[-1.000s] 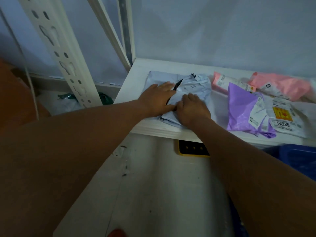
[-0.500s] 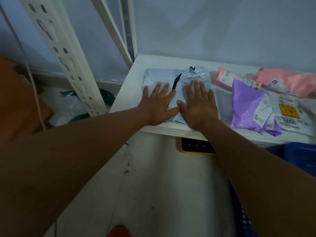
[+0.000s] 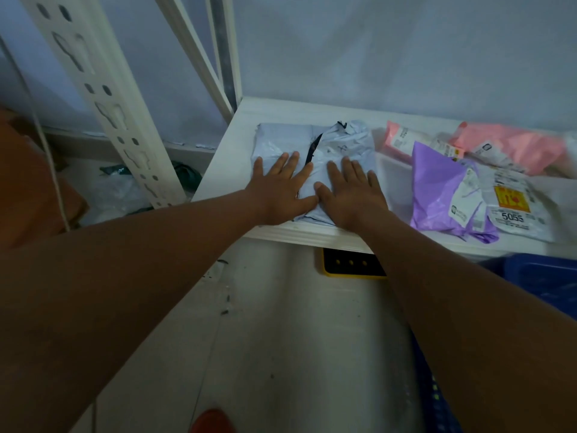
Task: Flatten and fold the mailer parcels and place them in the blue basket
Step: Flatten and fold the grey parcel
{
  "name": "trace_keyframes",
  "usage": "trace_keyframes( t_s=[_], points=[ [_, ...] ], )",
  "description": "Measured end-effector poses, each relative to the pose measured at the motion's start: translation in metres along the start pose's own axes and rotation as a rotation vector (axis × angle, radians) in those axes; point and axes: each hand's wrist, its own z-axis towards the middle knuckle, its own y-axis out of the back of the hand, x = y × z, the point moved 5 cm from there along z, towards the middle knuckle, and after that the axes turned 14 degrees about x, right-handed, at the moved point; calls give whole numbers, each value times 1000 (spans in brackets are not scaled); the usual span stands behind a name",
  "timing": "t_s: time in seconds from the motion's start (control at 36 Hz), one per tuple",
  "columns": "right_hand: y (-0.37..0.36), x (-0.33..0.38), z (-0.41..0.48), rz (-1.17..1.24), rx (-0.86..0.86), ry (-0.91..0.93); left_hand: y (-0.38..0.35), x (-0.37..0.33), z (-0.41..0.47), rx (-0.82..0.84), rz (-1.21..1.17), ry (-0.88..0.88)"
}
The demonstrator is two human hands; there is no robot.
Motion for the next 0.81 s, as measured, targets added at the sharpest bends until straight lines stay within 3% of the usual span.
trace_keyframes(
  t_s=[0.81],
  points=[
    [4,-2,2,60,-38,1,2,7,2,-22,-52,-30]
  ],
)
